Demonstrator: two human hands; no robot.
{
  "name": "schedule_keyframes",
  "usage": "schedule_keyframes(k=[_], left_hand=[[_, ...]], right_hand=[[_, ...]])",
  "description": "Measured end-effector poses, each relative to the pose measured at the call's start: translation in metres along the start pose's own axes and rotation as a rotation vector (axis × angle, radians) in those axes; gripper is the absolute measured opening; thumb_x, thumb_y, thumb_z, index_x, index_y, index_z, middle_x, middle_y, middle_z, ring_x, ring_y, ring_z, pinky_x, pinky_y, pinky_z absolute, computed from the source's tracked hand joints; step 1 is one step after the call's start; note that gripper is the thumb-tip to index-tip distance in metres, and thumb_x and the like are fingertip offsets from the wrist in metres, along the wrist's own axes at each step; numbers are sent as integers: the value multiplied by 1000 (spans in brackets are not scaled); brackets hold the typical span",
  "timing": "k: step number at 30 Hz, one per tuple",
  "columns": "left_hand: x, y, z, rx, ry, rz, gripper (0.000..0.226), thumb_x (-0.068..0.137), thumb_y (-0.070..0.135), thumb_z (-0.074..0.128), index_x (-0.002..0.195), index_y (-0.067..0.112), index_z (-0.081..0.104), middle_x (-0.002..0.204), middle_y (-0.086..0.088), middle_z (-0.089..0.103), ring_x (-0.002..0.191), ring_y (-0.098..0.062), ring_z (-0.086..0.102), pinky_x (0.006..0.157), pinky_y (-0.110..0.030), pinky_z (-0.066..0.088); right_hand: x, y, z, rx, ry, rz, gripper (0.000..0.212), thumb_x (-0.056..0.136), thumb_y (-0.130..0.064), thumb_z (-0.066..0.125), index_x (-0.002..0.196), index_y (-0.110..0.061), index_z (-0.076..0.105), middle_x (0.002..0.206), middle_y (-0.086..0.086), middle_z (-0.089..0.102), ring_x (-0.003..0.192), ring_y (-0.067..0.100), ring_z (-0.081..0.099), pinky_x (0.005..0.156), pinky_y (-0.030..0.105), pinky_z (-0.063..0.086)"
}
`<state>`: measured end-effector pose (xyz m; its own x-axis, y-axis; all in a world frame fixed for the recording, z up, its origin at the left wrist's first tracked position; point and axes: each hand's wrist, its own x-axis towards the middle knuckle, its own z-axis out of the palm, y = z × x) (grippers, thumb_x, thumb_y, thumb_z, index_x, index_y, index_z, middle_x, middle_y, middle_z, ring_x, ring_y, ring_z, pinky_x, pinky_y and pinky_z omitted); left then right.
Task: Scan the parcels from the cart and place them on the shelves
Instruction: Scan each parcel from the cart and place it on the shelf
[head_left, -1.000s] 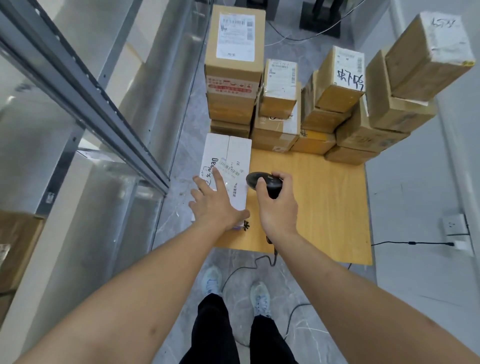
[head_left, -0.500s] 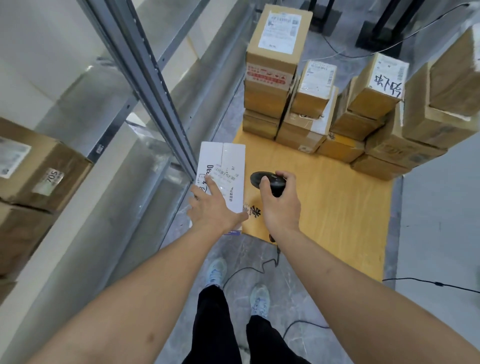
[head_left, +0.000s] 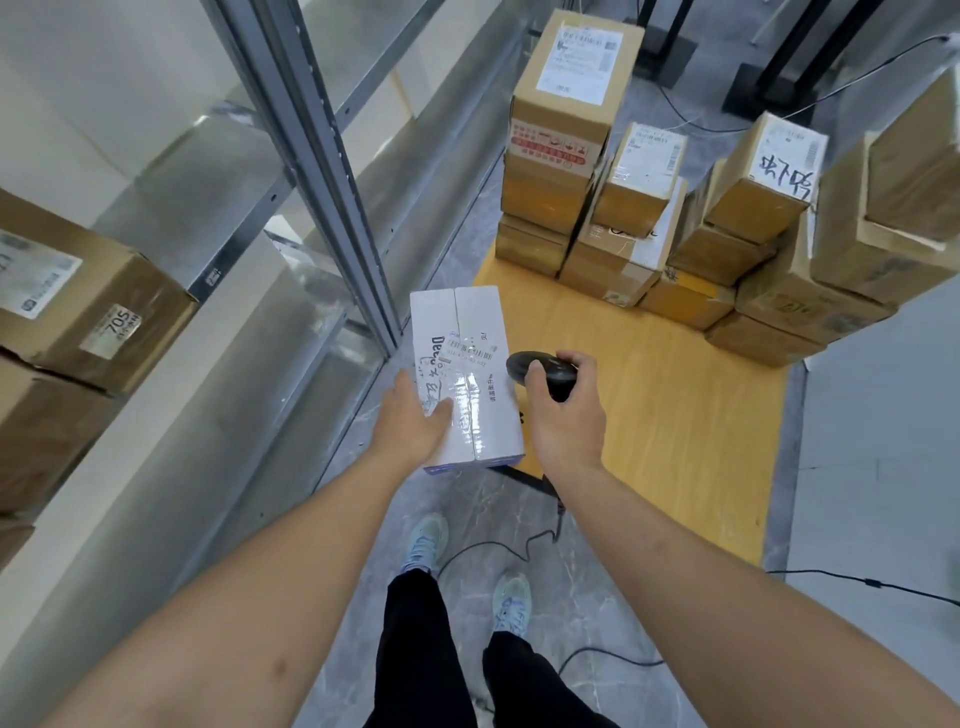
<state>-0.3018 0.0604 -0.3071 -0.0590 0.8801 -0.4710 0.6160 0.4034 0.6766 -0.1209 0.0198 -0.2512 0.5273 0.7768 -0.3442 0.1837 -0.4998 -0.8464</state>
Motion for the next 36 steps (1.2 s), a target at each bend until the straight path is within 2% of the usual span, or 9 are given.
schedule_keyframes(k=[2, 4, 11, 15, 19, 23, 26, 31, 36], left_hand=[[-3, -9, -2, -215, -81, -68, 55, 99, 29, 70, 148, 28, 44, 130, 1, 67, 108, -17, 67, 83, -28, 52], [-4, -21, -3, -389, -175, -130, 68, 98, 32, 74, 154, 43, 37, 133, 5, 69, 114, -18, 70, 93, -38, 58], [-3, -36, 5, -502, -353, -224, 93, 86, 54, 77, 151, 71, 12, 145, 13, 61, 117, -18, 69, 89, -42, 58], [-5, -41, 4, -539, -383, -193, 96, 92, 46, 78, 149, 77, 6, 144, 23, 58, 110, -12, 74, 85, -39, 63], [-16, -32, -8, -479, -336, -129, 91, 102, 39, 68, 148, 78, 0, 131, 19, 66, 107, -10, 72, 72, -30, 61], [-32, -24, -26, -459, -237, -45, 90, 104, 33, 66, 147, 79, 2, 131, 23, 66, 112, -16, 70, 91, -49, 62], [-48, -12, -40, -458, -190, 63, 90, 105, 30, 64, 142, 83, 3, 134, 33, 60, 120, -14, 66, 93, -51, 61], [-81, 12, -62, -488, -95, 243, 92, 105, 16, 63, 138, 84, 11, 159, 18, 46, 143, -11, 49, 107, -35, 54], [-105, 27, -94, -422, 18, 353, 95, 105, 16, 63, 158, 65, 1, 156, 27, 46, 145, -7, 45, 117, -44, 45]], right_hand=[[-2, 1, 2, -4, -1, 3, 32, 100, -48, 63, 128, -39, 52, 103, -23, 65, 91, -7, 61, 72, 15, 43], [-4, 3, 2, -11, -3, 2, 33, 100, -48, 63, 129, -38, 52, 104, -23, 66, 92, -6, 62, 73, 16, 44], [-9, 12, 4, -49, -13, 16, 32, 101, -47, 63, 129, -38, 52, 106, -21, 67, 91, -8, 61, 70, 9, 42], [-10, 11, 4, -56, -9, 0, 31, 101, -46, 64, 128, -37, 53, 104, -22, 66, 90, -11, 60, 68, 4, 42], [-15, 2, 6, -46, -15, -37, 32, 100, -47, 64, 129, -37, 53, 105, -21, 67, 95, -3, 64, 81, 20, 48], [-24, -13, 2, -22, -38, -84, 30, 100, -50, 62, 126, -41, 51, 105, -24, 65, 97, -1, 64, 91, 33, 55], [-32, -29, -3, 19, -47, -115, 28, 100, -50, 62, 124, -41, 52, 105, -24, 64, 97, 0, 64, 95, 39, 55], [-54, -62, -11, 131, -68, -190, 24, 99, -51, 61, 119, -40, 53, 106, -18, 67, 97, 13, 69, 93, 48, 57], [-85, -109, -16, 237, -100, -232, 28, 89, -63, 58, 111, -46, 52, 106, -10, 69, 94, 21, 72, 85, 55, 60]])
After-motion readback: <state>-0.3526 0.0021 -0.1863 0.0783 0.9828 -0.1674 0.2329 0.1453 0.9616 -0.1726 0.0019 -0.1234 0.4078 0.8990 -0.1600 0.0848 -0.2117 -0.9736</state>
